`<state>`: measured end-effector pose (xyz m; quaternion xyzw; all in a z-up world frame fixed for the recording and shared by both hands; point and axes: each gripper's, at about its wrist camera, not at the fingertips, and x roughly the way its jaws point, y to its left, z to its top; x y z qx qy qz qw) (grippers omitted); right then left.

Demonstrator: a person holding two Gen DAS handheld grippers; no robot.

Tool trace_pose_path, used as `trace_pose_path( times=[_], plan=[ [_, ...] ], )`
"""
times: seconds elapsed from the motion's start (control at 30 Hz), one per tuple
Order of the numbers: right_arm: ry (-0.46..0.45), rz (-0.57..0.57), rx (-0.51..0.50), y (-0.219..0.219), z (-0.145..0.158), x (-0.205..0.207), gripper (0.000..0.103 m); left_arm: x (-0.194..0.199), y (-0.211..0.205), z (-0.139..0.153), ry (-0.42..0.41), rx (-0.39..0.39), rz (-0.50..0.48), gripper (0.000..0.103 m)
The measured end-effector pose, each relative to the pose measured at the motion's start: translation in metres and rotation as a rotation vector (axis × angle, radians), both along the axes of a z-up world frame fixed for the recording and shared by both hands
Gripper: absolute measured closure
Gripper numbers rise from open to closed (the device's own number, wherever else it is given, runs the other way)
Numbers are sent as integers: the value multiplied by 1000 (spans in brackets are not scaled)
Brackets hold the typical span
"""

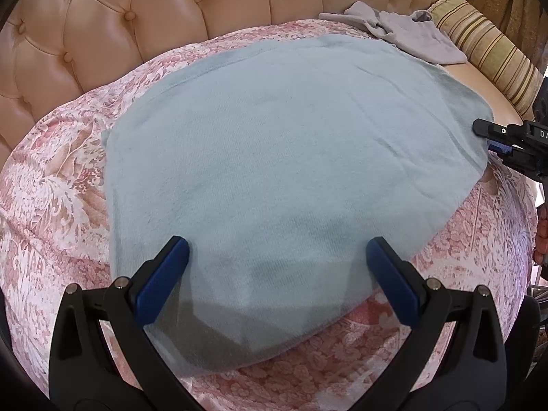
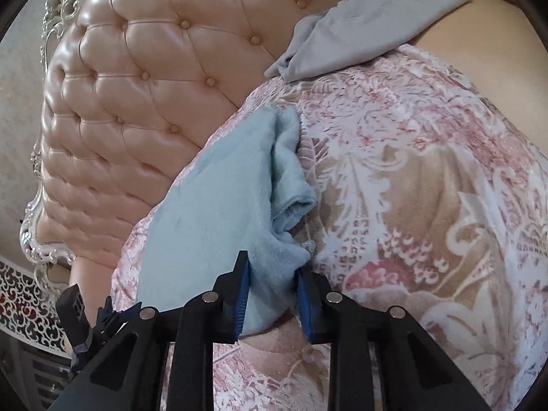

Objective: Fold clothes
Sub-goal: 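Close the right tool on the shirt edge while the left tool hovers above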

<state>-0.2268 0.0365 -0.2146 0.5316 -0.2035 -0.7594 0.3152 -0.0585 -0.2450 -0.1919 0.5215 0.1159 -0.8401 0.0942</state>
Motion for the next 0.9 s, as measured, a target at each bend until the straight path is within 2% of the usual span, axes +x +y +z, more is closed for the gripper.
trace_pose_path(
  times=[0.23, 0.3, 0.4, 0.53, 0.6, 0.8, 0.9],
  plan=[
    [19, -34, -33, 7, -4, 1, 78, 0, 0, 0, -1, 4, 2, 0],
    [55, 0, 1, 2, 0, 2, 86, 0, 0, 0, 2, 9, 5, 0],
    [123, 46, 73, -7, 10, 6, 89, 0, 0, -1, 6, 8, 3, 0],
    [193, 60, 81, -8, 22, 15, 90, -2, -2, 0, -10, 24, -3, 0],
    [198, 62, 71, -10, 23, 15, 90, -2, -7, 4, -19, 61, 0, 0],
    [193, 48, 83, -6, 15, 13, 90, 48, -45, 53, 166, 261, 124, 0],
    [176, 31, 67, -2, 9, 12, 90, 83, -69, 60, 185, 342, 197, 0]
  ],
)
